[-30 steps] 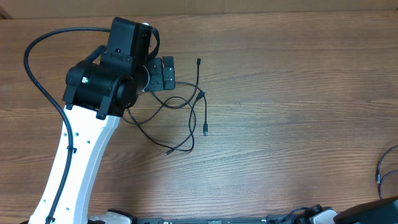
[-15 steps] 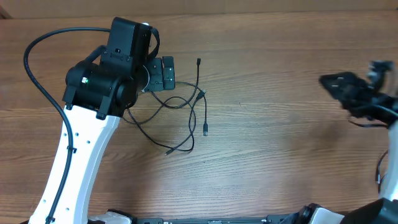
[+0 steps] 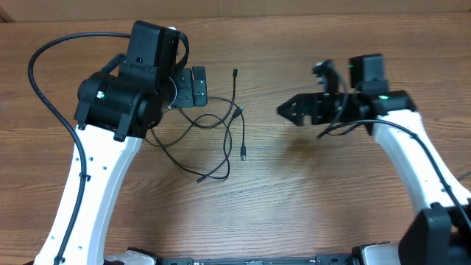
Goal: Untangle cables
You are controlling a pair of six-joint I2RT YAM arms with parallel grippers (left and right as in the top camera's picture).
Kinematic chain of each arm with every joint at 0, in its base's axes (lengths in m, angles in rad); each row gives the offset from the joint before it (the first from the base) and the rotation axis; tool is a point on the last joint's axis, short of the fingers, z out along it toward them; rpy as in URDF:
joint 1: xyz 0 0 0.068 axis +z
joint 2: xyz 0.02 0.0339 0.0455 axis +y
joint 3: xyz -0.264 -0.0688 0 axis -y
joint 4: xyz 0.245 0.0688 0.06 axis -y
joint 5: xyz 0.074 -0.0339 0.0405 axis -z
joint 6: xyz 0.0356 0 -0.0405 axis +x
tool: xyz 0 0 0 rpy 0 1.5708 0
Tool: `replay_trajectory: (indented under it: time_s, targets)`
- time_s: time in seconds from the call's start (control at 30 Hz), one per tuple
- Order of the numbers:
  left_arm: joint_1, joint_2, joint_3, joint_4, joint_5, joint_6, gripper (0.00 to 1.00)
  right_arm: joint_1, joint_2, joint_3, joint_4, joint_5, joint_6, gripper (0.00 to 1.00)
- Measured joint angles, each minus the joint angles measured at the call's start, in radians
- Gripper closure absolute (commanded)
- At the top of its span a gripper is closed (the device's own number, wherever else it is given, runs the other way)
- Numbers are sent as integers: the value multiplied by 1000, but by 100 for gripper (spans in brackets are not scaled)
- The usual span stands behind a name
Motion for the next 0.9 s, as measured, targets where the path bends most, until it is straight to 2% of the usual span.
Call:
replay_trajectory:
  time_s: [0.43,0.6,0.7,0.9]
  targets:
    - [0,0,0,0,0,0,0,272,230,-1,224,5,0,0]
    - [0,0,0,0,0,0,0,376,270,-3,366,34,0,1]
    - [0,0,0,0,0,0,0,410,285,-3,405,56,0,6]
    - [0,0,0,0,0,0,0,449,327,-3,423,132,37,6]
